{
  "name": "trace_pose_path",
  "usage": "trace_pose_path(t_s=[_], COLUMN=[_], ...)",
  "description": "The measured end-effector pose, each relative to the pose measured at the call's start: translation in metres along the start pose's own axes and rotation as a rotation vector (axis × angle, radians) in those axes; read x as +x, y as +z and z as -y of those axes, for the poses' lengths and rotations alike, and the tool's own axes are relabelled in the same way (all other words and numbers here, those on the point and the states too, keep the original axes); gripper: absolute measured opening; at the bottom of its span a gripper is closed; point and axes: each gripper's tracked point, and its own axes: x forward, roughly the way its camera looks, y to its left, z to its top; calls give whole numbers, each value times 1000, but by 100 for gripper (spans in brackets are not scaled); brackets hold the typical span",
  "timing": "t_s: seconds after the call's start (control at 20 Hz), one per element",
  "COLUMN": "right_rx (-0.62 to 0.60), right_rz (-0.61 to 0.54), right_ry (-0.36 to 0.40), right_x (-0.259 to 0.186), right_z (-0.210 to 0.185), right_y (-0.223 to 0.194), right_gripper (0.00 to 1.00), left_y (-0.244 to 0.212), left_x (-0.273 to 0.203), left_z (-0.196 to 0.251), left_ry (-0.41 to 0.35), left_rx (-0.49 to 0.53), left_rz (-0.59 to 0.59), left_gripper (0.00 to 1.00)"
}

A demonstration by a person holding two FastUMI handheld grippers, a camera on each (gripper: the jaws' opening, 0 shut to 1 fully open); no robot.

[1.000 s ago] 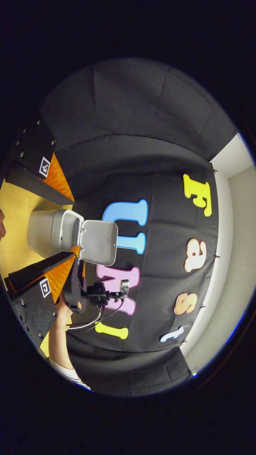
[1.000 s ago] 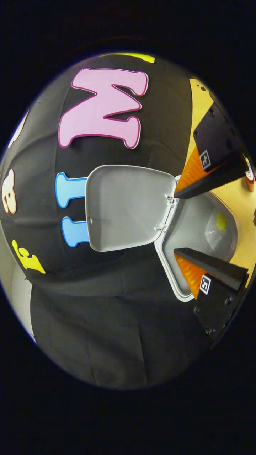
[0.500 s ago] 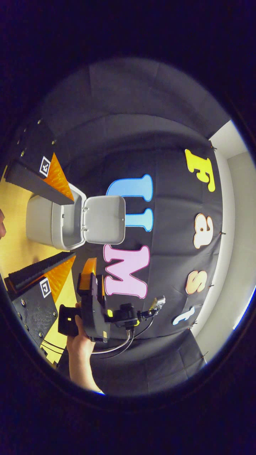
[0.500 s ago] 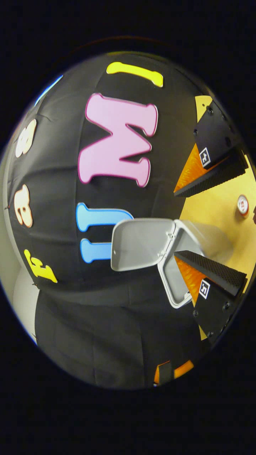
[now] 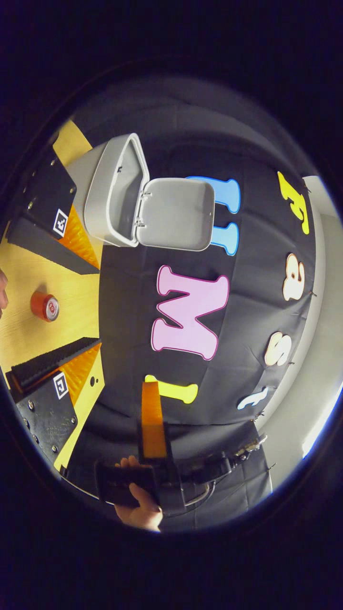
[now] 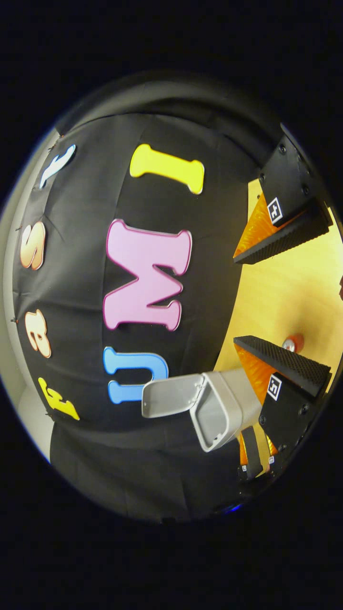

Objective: Press the lid of the desktop garbage bin to open it, pick up the crumpled paper on the desktop and throw it into the bin, then pick up the pop can on the desktop and drop it into the bin, and finally close the garbage bin lid.

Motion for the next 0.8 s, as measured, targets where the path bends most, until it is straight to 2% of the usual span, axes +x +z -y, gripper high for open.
trace_pose_path(t_s=[0.1, 0.3, 0.45, 0.8], right_rx=[4, 26, 56, 73], right_rz=[-15, -56, -84, -103], right_ry=[-17, -30, -10, 19], right_x=[-8, -10, -7, 8], right_z=[24, 61, 69, 79], right_y=[-11, -37, -52, -65], right_gripper=[98, 98, 98, 98], left_y=[-26, -73, -97, -141], left_x=[19, 51, 66, 92], left_z=[11, 14, 13, 2], left_ry=[9, 89, 139, 170], left_rx=[34, 5, 3, 23], left_rz=[-12, -64, -83, -154], left_gripper=[89, 88, 88, 88])
